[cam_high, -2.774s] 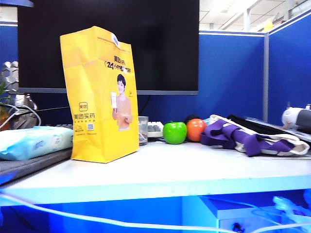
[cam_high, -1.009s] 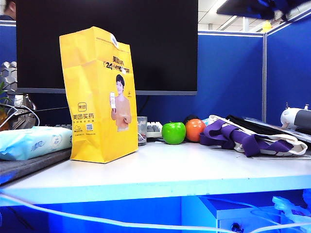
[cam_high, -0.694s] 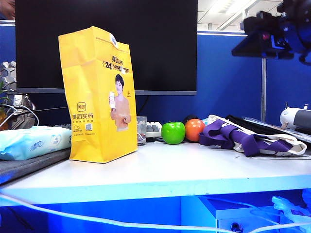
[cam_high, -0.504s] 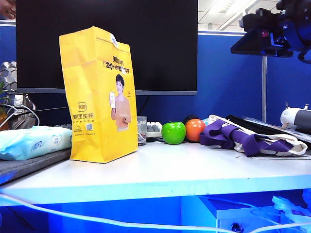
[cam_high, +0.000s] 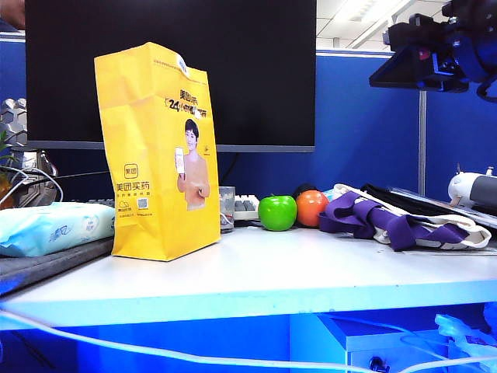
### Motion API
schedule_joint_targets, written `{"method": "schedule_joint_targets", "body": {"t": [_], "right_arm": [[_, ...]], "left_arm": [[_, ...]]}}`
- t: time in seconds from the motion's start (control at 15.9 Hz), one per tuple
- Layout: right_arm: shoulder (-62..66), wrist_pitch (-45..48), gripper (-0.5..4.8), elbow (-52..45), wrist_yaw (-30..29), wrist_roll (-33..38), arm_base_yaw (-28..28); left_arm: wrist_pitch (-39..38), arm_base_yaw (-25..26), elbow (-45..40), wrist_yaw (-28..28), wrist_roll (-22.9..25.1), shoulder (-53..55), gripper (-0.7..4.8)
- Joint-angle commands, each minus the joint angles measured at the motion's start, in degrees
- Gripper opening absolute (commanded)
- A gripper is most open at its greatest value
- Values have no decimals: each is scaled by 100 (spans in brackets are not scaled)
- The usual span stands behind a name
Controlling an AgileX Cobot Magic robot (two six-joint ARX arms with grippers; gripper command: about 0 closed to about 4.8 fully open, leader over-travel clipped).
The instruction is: Pick up the Rubik's Cube and throw it into the yellow paper bag.
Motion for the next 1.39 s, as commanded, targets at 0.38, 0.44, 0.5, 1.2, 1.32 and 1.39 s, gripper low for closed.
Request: {"method": "schedule_joint_targets", "body": {"t": [0.38, 0.44, 0.5, 1.2, 1.32, 1.39], "right_arm": [[-269, -39, -1, -94, 7, -17, 0], [-573, -240, -1, -186, 9, -17, 0], [-946, -684, -1, -205, -2, -17, 0], [-5191, -3145, -1, -358, -4, -17, -767], [-5375, -2771, -1, -660, 0, -17, -839], [-5525, -2518, -1, -1021, -7, -17, -881]], "left_arm": [[26, -2, 11, 22, -13, -2, 394], [28, -2, 13, 22, -13, -2, 394], [44, -2, -17, 28, -13, -35, 394], [81, -55, -1298, 22, -13, -348, 394], [79, -55, -1453, 22, -13, -348, 394], [127, -63, -1526, 9, -11, -348, 394]]}}
